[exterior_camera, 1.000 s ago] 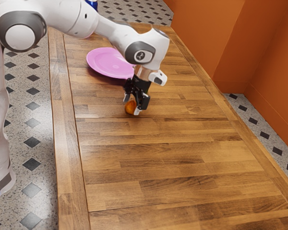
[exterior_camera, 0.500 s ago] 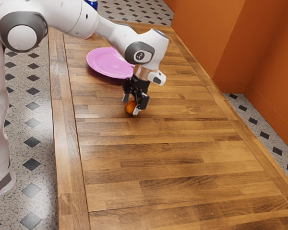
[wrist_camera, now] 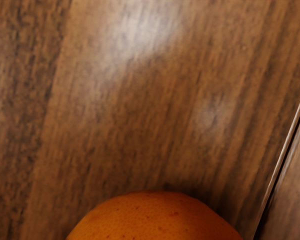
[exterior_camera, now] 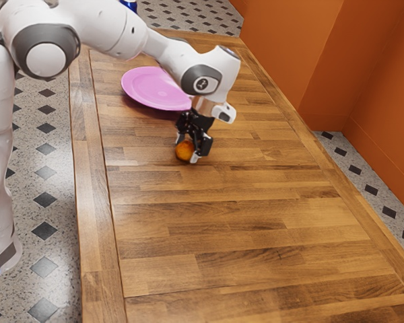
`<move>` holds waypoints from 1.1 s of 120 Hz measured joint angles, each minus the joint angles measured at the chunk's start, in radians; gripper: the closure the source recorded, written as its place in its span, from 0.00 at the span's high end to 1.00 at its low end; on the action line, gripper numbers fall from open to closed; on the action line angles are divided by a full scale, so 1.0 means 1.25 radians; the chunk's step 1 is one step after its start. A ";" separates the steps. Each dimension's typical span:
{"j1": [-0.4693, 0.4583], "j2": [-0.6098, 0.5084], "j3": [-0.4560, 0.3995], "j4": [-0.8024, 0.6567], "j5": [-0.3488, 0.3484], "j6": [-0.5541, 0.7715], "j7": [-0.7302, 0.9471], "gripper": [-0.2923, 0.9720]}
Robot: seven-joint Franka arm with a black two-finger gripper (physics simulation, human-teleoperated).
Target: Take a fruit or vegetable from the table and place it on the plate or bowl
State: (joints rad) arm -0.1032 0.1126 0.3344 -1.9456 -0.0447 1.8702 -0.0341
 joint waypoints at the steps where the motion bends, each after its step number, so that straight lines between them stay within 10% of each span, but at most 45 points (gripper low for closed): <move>1: 0.000 0.001 0.000 0.001 0.000 0.000 0.000 0.77; 80: -0.004 -0.037 0.000 0.149 -0.006 -0.049 -0.006 0.42; 132: 0.049 -0.042 0.255 0.381 0.016 -0.208 0.028 0.43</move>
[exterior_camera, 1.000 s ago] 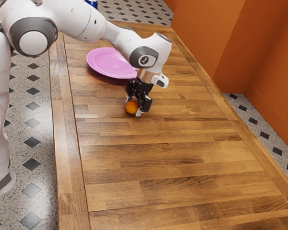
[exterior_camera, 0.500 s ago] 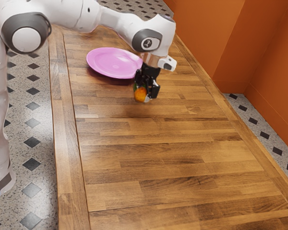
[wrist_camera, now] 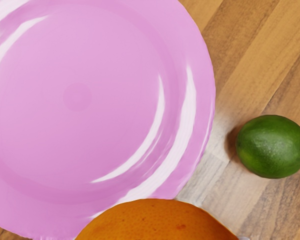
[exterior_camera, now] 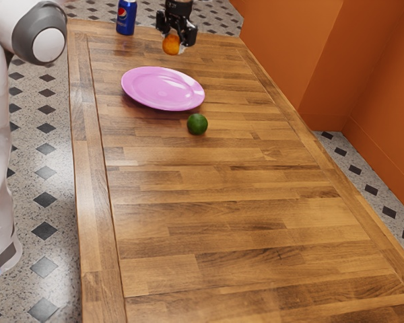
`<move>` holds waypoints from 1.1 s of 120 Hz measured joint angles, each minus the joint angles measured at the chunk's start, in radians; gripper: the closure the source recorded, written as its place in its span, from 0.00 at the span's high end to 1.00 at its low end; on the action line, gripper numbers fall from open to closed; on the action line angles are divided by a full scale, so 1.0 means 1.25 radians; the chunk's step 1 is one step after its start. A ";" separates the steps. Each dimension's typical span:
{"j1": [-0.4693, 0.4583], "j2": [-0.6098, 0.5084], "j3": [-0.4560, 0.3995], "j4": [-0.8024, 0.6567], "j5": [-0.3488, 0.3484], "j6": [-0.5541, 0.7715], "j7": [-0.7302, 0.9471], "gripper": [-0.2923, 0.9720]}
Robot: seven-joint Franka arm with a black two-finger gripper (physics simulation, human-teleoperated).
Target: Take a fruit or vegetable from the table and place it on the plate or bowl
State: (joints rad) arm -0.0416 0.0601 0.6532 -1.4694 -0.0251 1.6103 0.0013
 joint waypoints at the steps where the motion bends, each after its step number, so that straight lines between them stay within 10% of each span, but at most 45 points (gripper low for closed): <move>1: -0.001 0.000 0.001 0.000 0.001 -0.001 0.001 0.43; 25: -0.065 0.010 0.041 0.000 0.006 -0.012 0.023 0.43; 107: 0.087 0.087 0.044 -0.009 0.002 -0.013 0.074 0.43; 132: 0.087 0.086 0.044 -0.012 -0.012 -0.014 0.079 0.69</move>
State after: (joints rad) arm 0.0667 0.1677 0.7086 -1.4849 -0.0397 1.5928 0.1004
